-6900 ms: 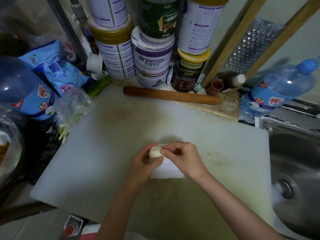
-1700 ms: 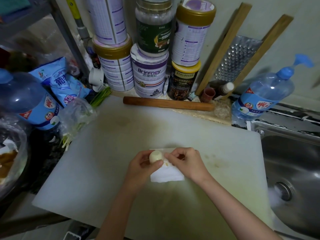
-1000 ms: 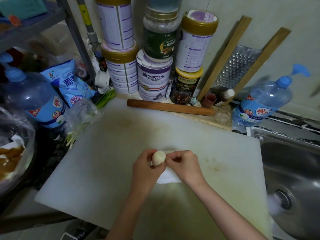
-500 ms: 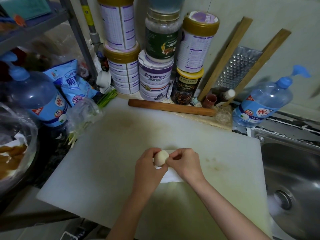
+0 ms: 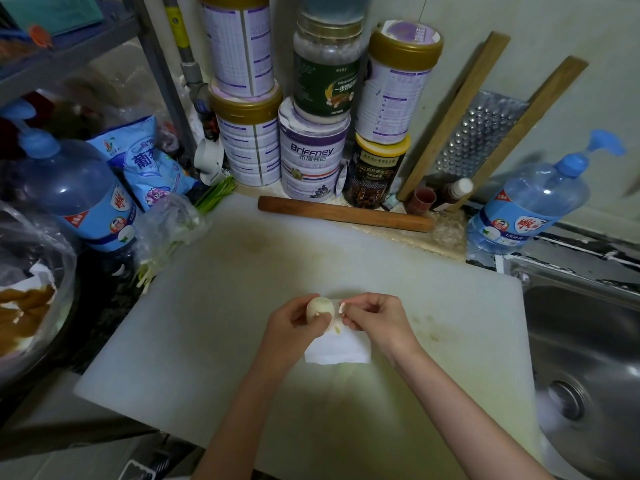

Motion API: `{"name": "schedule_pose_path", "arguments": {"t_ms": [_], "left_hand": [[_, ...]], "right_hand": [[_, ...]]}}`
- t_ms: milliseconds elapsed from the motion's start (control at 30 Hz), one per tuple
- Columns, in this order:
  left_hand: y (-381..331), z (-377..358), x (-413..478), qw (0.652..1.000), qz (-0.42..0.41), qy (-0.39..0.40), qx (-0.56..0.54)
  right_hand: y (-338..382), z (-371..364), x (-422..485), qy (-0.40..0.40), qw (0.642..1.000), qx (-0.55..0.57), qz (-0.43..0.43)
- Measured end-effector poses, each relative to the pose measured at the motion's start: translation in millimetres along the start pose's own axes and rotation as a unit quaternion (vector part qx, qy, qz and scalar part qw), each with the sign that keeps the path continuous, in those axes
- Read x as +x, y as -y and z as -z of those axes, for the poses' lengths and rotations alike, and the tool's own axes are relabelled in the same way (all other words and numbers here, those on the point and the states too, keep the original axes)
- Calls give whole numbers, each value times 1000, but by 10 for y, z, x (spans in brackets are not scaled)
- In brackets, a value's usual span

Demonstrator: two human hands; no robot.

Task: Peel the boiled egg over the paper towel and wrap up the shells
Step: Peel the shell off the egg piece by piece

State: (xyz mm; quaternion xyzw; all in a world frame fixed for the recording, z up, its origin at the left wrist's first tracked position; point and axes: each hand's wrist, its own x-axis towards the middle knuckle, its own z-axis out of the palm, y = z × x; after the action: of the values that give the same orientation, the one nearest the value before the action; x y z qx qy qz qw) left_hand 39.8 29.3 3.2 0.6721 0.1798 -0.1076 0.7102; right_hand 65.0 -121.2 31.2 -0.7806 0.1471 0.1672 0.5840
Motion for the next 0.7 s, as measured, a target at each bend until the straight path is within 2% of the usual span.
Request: {"name": "schedule_pose_path", "arguments": {"t_ms": [167, 267, 367, 567, 700], "left_hand": [[68, 19, 21, 996, 35, 5, -84], [87, 30, 25, 994, 40, 20, -101], [89, 32, 37, 992, 45, 20, -116], [55, 6, -5, 996, 16, 43, -75], [29, -46, -2, 1000, 1, 5, 9]], "right_hand": [[-98, -55, 22, -31, 994, -95, 36], [-67, -62, 32, -32, 994, -86, 64], [-5, -56, 12, 8, 995, -68, 75], [26, -62, -16, 1, 996, -62, 67], [23, -103, -48, -17, 990, -108, 93]]}}
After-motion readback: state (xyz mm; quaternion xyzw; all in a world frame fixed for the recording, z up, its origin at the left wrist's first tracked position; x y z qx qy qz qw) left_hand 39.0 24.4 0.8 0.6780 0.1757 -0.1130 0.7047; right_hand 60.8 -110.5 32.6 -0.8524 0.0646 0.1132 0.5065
